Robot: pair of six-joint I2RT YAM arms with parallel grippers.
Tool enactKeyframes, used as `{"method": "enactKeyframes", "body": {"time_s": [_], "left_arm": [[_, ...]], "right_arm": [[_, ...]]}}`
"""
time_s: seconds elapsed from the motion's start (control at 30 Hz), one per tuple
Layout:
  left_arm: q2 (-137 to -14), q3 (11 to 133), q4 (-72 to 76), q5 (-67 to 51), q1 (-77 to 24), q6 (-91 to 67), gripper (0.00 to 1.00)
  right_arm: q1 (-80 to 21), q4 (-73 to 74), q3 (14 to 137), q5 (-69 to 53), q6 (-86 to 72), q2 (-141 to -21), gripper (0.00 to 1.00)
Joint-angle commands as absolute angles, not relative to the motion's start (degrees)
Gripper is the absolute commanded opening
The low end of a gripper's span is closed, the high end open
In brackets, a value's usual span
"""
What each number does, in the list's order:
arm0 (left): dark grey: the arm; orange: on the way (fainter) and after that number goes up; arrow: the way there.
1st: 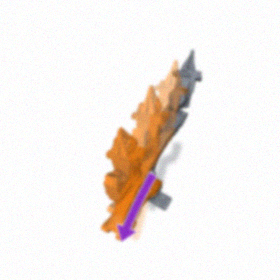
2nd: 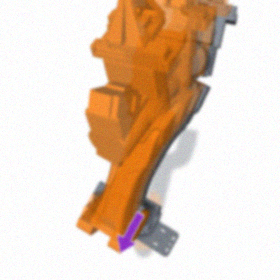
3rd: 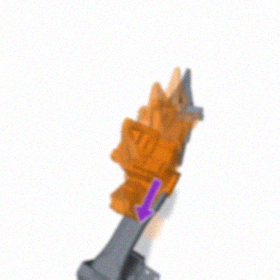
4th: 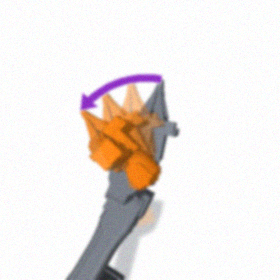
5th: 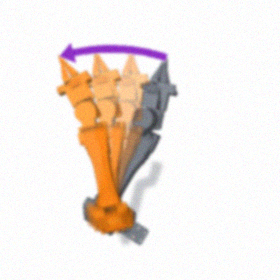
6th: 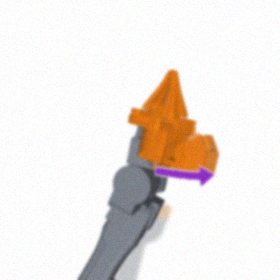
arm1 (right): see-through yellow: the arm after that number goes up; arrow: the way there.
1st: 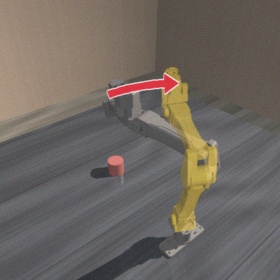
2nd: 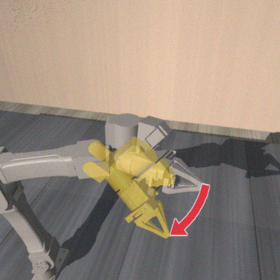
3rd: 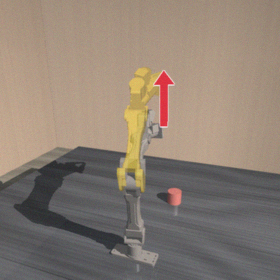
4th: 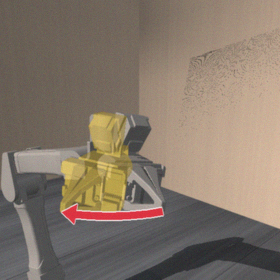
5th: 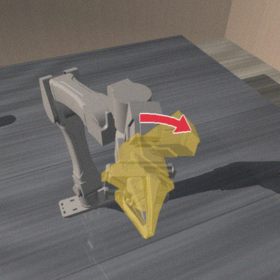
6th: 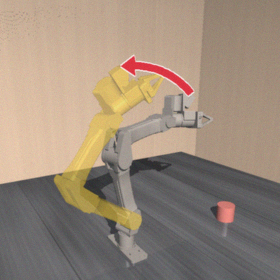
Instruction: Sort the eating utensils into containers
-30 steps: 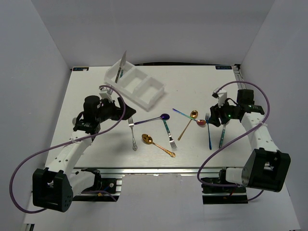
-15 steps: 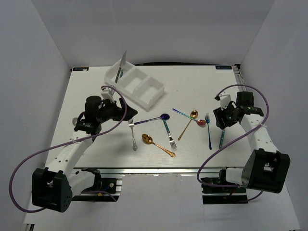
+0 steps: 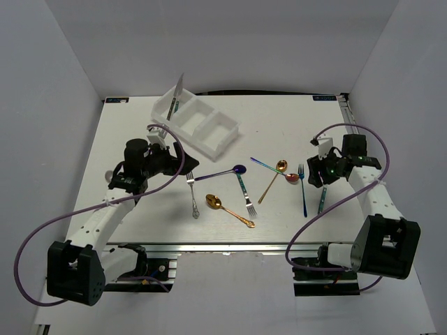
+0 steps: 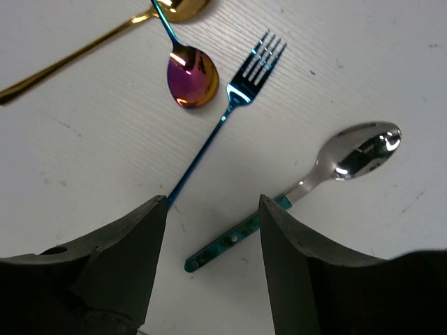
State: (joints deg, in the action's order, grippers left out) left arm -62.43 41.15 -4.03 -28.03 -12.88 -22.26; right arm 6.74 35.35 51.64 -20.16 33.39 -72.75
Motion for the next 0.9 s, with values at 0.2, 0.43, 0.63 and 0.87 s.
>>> {"method": "enactKeyframes", "body": {"time_s": [0.2, 0.43, 0.63, 0.87], "left_arm": [[-65.03, 41.92, -5.01, -25.4, -13.1, -19.16, 0.98], [-68.11, 41.4, -6.32, -22.76, -13.1, -19.42, 0.98], [-66.63, 41.48, -11.42, -23.2, -13.1, -19.69, 0.98], [-62.41, 41.31, -17.48, -25.57, -13.18, -21.53, 0.98]], "right_arm": [[6.86, 26.11, 53.17, -36.63, 29.45, -77.51, 0.66], [4.93, 21.53, 52.29, -44.12, 26.01, -78.58, 0.69], [4.66, 23.37, 50.63, -47.1, 28.82, -74.54, 0.7], [4.75, 30.67, 51.24, -50.8, 38.93, -71.9, 0.77]]}}
